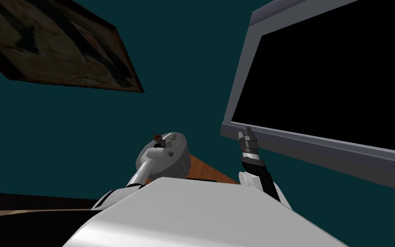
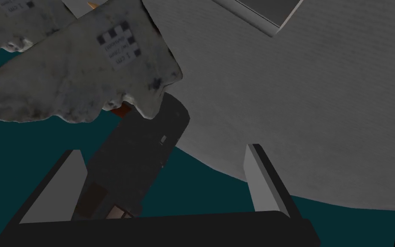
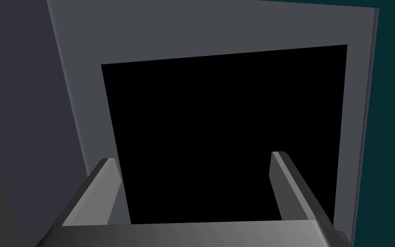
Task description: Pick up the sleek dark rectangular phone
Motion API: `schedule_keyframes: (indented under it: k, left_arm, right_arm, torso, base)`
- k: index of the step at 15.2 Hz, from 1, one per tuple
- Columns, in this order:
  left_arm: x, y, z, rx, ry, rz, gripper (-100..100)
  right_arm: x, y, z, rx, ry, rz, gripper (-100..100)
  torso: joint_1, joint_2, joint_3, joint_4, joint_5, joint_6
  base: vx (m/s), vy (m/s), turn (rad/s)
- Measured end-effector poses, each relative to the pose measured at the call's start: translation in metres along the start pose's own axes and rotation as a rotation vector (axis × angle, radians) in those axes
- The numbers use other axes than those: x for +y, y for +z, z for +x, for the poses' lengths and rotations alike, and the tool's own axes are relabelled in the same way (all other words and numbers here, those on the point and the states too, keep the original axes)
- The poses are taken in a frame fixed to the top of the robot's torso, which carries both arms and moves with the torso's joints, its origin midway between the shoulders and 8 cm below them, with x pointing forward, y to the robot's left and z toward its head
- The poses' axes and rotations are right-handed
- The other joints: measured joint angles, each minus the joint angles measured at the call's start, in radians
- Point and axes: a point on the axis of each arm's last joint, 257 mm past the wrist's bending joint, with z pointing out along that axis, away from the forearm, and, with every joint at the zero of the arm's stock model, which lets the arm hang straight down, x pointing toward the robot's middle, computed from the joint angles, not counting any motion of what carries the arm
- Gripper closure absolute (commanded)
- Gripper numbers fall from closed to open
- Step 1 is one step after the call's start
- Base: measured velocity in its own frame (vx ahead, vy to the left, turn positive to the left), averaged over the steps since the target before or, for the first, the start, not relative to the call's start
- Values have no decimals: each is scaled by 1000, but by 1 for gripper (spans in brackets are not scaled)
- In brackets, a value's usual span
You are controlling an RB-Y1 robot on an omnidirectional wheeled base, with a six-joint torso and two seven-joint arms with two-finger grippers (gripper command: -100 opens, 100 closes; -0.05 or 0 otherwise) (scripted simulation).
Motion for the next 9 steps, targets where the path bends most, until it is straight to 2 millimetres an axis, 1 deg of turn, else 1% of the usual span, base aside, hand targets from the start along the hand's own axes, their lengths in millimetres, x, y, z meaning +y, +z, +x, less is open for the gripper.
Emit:
schedule_keyframes:
  k: [3,4,9]
  left_arm:
    - [11,7,11,38,0,-68,-100]
    - [15,9,15,51,1,-93,-100]
    - [36,11,35,111,6,-209,-100]
  right_arm:
    - [0,0,0,0,0,0,0]
    - [0,0,0,0,0,0,0]
    - [0,0,0,0,0,0,0]
  torso:
    - [0,0,0,0,0,1]
    - [1,0,0,0,0,0]
    - [1,0,0,0,0,0]
  base:
    - [-25,43,-181]
    - [-18,35,-43]
    - [-22,36,-117]
